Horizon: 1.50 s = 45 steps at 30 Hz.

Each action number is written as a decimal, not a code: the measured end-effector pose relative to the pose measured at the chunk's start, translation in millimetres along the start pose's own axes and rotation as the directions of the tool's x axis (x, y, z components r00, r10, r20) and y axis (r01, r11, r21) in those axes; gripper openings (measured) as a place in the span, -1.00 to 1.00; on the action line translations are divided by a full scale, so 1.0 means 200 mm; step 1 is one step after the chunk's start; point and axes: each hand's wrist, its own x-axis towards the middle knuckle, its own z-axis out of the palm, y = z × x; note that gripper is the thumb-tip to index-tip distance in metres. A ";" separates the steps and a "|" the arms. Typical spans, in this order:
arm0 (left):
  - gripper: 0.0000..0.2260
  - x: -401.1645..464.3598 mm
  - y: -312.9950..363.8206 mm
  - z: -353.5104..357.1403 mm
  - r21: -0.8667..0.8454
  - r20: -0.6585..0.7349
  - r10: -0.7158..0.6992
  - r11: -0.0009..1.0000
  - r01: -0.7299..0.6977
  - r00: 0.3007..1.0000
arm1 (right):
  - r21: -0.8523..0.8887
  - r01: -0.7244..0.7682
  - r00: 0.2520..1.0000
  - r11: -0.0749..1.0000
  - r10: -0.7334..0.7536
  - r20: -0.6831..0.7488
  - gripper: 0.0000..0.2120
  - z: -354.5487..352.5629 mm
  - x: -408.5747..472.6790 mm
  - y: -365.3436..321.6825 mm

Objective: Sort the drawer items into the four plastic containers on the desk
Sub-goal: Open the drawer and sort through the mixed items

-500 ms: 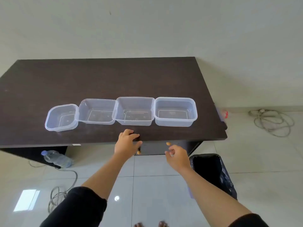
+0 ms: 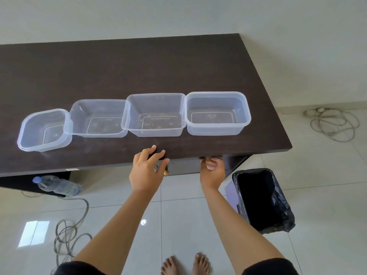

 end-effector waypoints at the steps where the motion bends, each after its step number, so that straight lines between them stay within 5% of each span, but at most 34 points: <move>1: -0.79 0.00 -0.01 0.01 0.000 -0.007 0.013 1.000 -0.013 1.000 | 0.009 -0.005 1.000 1.000 0.005 -0.011 -0.81 0.01 0.02 0.02; 14: -0.79 -0.01 -0.02 0.05 0.023 -0.051 0.040 0.999 -0.039 0.998 | 0.192 0.004 1.000 0.981 -0.005 0.005 -0.81 0.05 0.10 0.05; 27: -0.74 -0.13 0.02 0.06 -0.075 0.003 -0.016 0.997 0.016 1.000 | 0.109 -0.045 0.999 0.993 0.042 0.032 -0.74 -0.17 -0.09 0.10; 35: -0.52 -0.30 -0.03 0.09 -0.187 0.145 -0.274 0.936 0.299 0.951 | 0.021 -0.054 0.996 0.998 0.052 0.078 -0.86 -0.20 -0.08 0.06; 45: -0.75 -0.27 -0.07 0.06 -0.278 0.173 -0.336 0.885 0.373 0.926 | -0.031 -0.066 0.995 0.997 0.068 0.071 -0.86 -0.25 -0.12 0.11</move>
